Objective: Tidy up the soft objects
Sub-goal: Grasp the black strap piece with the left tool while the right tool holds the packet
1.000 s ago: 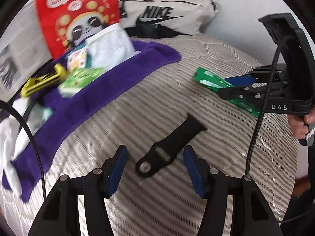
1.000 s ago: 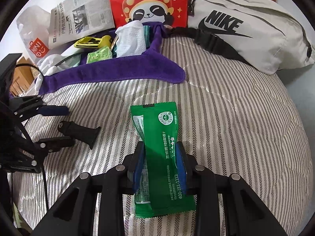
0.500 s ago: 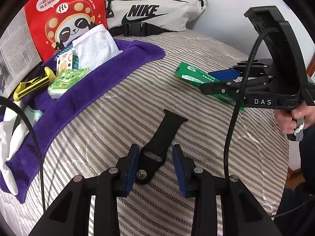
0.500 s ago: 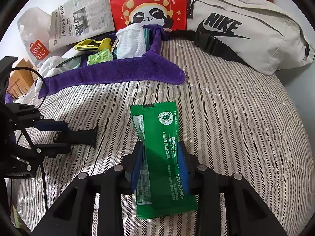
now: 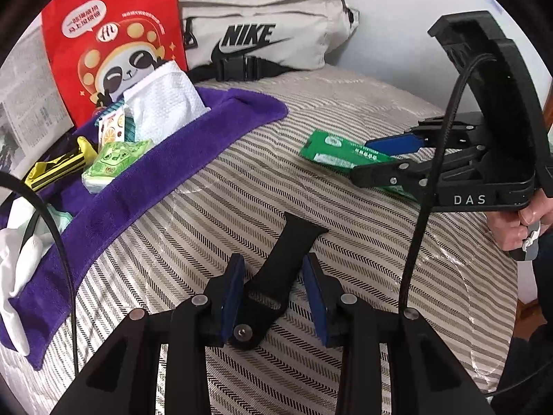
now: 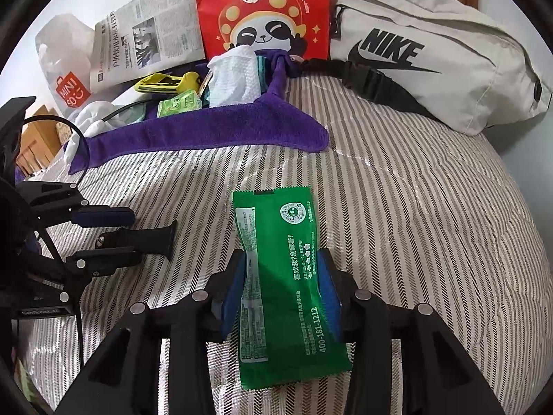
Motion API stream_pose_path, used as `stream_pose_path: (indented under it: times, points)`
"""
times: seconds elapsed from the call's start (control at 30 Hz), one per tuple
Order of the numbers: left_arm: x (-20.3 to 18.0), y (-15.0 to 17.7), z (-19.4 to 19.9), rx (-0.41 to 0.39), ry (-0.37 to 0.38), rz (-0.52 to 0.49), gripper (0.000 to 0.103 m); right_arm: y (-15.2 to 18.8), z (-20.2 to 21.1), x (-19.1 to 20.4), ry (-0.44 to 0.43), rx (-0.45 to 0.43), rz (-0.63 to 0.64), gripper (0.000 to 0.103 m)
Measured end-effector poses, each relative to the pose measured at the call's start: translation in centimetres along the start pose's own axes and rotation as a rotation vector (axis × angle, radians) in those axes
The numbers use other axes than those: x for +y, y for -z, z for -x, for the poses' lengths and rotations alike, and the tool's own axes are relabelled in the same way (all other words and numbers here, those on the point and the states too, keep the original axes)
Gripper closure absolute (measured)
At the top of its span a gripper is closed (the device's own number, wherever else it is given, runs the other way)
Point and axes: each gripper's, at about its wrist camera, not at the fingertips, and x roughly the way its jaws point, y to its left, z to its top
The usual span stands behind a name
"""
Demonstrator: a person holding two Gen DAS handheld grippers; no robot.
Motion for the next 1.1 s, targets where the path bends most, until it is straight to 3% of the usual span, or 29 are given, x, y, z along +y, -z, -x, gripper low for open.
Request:
stream_pose_path:
  times: [0.13, 0.37, 0.6, 0.73, 1.1]
  points:
    - [-0.2, 0.8, 0.23, -0.053, -0.011, -0.009, 0.069, 0.23, -0.04, 0.53, 0.024, -0.019, 0.029, 0.057]
    - [-0.31, 0.68, 0.28, -0.053, -0.012, -0.009, 0.069, 0.18, -0.2, 0.87, 0.002, -0.012, 0.053, 0.043]
    - [0.19, 0.61, 0.25, -0.051, 0.009, 0.006, 0.068, 0.26, -0.23, 1.01, 0.007, -0.011, 0.062, 0.043]
    - [0.35, 0.62, 0.24, -0.049, 0.031, 0.015, 0.058, 0.24, -0.25, 0.99, 0.007, -0.011, 0.062, 0.043]
    - [-0.06, 0.65, 0.2, -0.045, 0.043, -0.009, 0.058, 0.22, -0.29, 1.02, 0.012, -0.01, 0.067, 0.042]
